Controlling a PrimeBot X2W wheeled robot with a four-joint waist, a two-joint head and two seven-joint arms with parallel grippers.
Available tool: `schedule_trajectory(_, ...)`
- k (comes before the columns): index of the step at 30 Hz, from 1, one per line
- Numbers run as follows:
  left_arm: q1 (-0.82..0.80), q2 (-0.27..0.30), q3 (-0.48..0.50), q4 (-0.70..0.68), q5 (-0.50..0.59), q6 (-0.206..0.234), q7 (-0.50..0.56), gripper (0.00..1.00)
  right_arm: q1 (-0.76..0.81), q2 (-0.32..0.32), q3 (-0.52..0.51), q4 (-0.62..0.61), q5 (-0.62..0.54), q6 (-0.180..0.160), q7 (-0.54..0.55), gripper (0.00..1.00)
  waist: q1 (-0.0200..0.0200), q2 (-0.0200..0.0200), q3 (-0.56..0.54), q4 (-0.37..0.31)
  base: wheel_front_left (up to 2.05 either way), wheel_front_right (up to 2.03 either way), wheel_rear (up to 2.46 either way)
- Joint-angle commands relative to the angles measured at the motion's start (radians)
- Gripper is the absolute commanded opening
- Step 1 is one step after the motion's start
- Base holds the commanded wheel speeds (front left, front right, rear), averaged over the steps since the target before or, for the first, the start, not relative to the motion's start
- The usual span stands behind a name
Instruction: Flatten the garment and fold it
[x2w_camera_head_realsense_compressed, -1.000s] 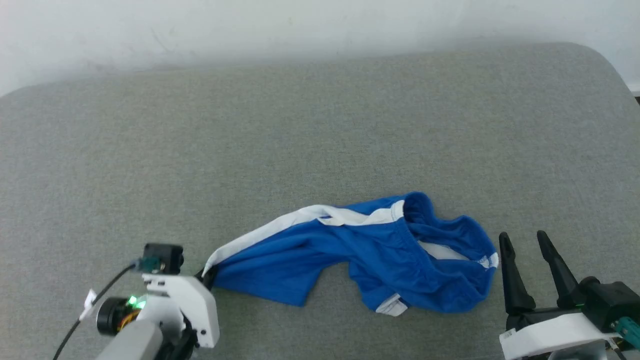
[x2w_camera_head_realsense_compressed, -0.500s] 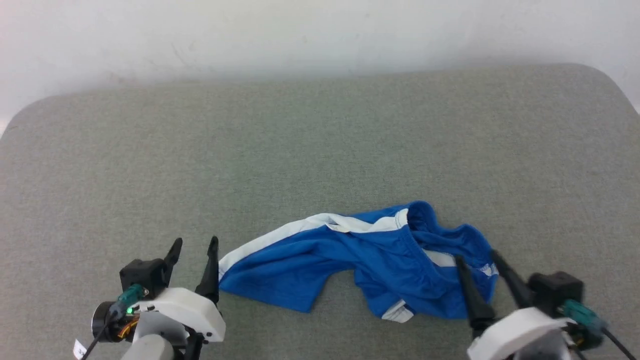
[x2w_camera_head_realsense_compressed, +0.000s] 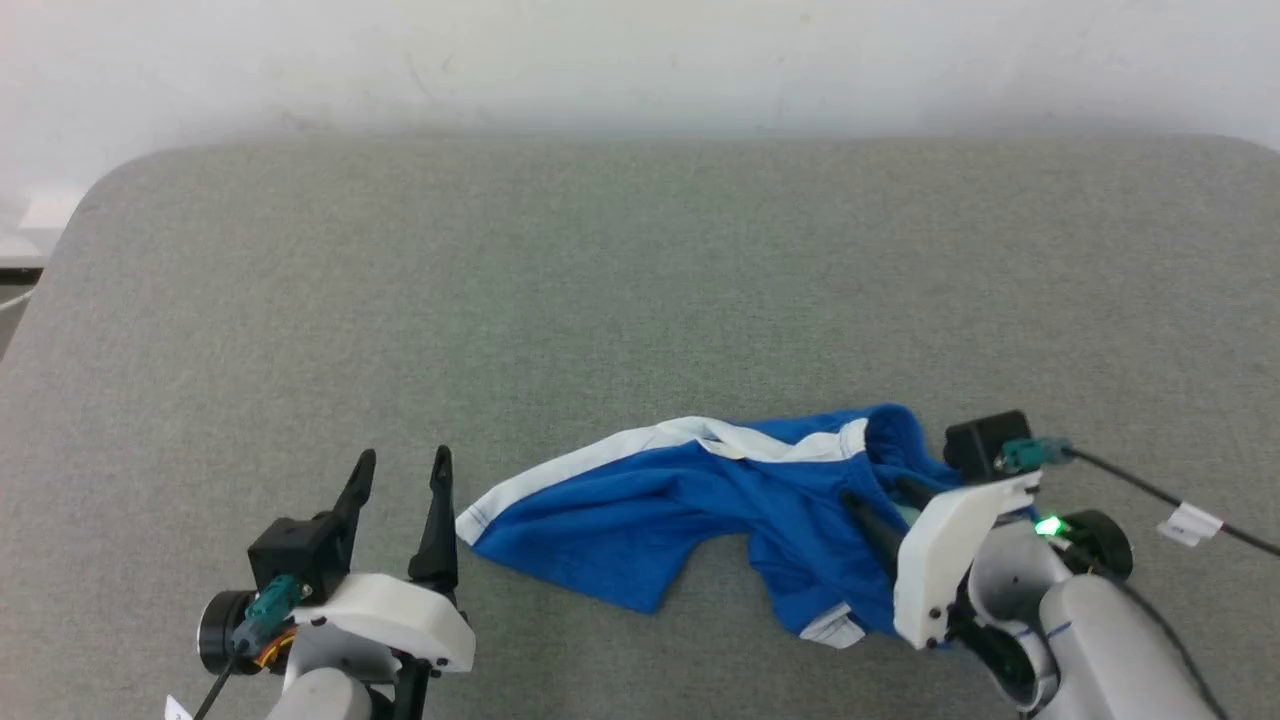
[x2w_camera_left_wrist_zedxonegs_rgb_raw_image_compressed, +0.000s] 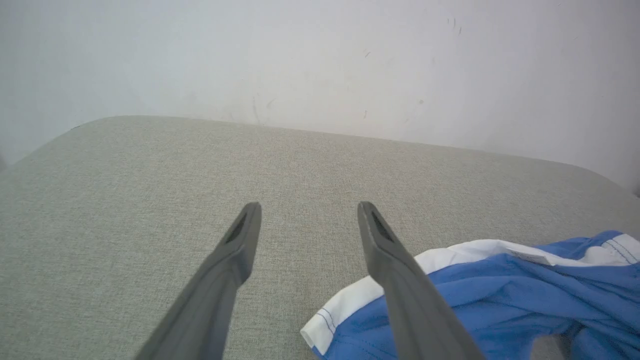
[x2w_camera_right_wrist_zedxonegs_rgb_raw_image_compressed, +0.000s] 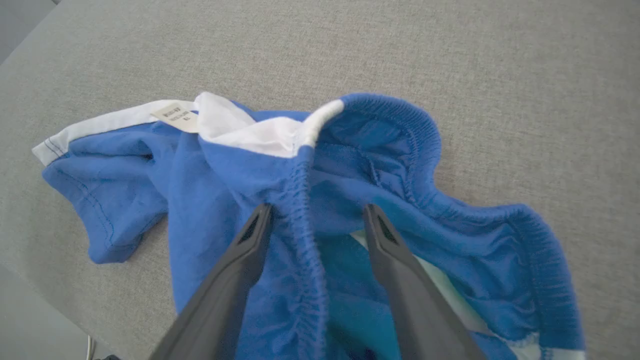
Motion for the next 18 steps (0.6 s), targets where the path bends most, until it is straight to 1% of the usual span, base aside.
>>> schedule_trajectory(1, 0.007, -0.007, 0.008, -0.007, 0.012, -0.009, -0.005, 1.00, -0.027, -0.006, -0.002, 0.010, 0.016, -0.002, 0.007, 0.00, 0.0000, -0.0002, 0.012, 0.012, 0.00, 0.00, 0.00)
schedule_trajectory(3, 0.007, -0.018, 0.018, -0.012, 0.021, -0.016, -0.005, 1.00, -0.050, -0.019, -0.005, 0.025, 0.023, -0.002, 0.022, 0.00, 0.0000, -0.0002, 0.020, 0.016, 0.00, 0.00, 0.00)
schedule_trajectory(7, 0.010, -0.030, 0.040, -0.015, 0.039, -0.028, -0.005, 1.00, -0.086, -0.043, -0.035, 0.029, 0.035, -0.002, 0.009, 0.00, 0.0000, -0.0002, 0.030, 0.012, 0.00, 0.00, 0.00)
schedule_trajectory(13, 0.010, -0.048, 0.062, -0.012, 0.064, -0.046, -0.005, 1.00, -0.102, -0.076, -0.154, 0.050, 0.017, -0.002, -0.019, 0.00, 0.0000, -0.0002, 0.040, 0.001, 0.00, 0.00, 0.00)
schedule_trajectory(18, 0.003, -0.060, 0.072, 0.001, 0.078, -0.065, -0.005, 1.00, -0.070, -0.070, -0.261, 0.132, 0.024, -0.002, -0.030, 0.00, 0.0000, -0.0002, 0.047, -0.003, 0.00, 0.00, 0.00)
